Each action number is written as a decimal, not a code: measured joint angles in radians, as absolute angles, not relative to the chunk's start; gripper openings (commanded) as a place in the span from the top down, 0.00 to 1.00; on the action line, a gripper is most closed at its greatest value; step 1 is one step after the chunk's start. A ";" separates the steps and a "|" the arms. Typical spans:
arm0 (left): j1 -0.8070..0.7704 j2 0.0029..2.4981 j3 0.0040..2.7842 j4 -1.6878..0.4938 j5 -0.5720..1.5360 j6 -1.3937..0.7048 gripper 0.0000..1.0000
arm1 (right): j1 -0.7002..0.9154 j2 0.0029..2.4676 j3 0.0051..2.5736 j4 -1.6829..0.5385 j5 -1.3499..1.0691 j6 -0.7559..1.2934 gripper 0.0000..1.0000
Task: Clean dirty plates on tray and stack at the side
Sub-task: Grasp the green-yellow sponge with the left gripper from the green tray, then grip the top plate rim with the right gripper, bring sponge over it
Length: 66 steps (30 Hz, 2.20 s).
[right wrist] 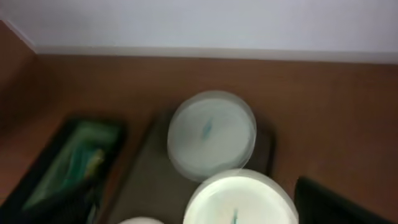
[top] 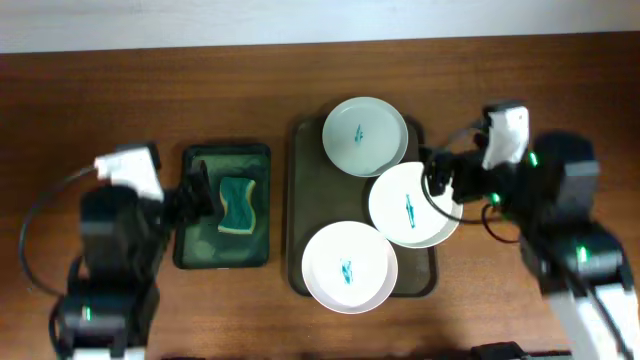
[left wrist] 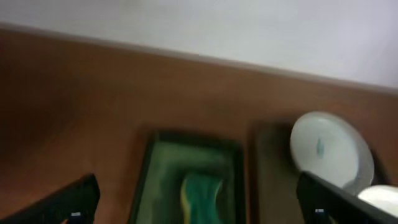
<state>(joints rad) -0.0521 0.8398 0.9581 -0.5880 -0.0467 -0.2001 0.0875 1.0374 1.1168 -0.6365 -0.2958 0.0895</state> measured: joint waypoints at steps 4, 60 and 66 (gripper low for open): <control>-0.052 1.117 1.144 -0.710 -0.023 -0.201 0.01 | 0.088 1.284 1.227 -0.691 -0.346 0.089 0.02; -0.201 2.021 1.819 -1.056 0.087 -0.295 1.00 | 0.088 2.198 1.744 -0.791 -0.175 0.052 0.76; -0.228 2.021 1.819 -1.033 0.098 -0.295 1.00 | 0.094 2.275 1.745 -0.785 -0.344 0.052 0.96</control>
<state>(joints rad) -0.2279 2.0212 1.8187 -1.0328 0.0982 -0.2951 0.0940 2.2749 1.7451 -0.7845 -0.3443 0.0525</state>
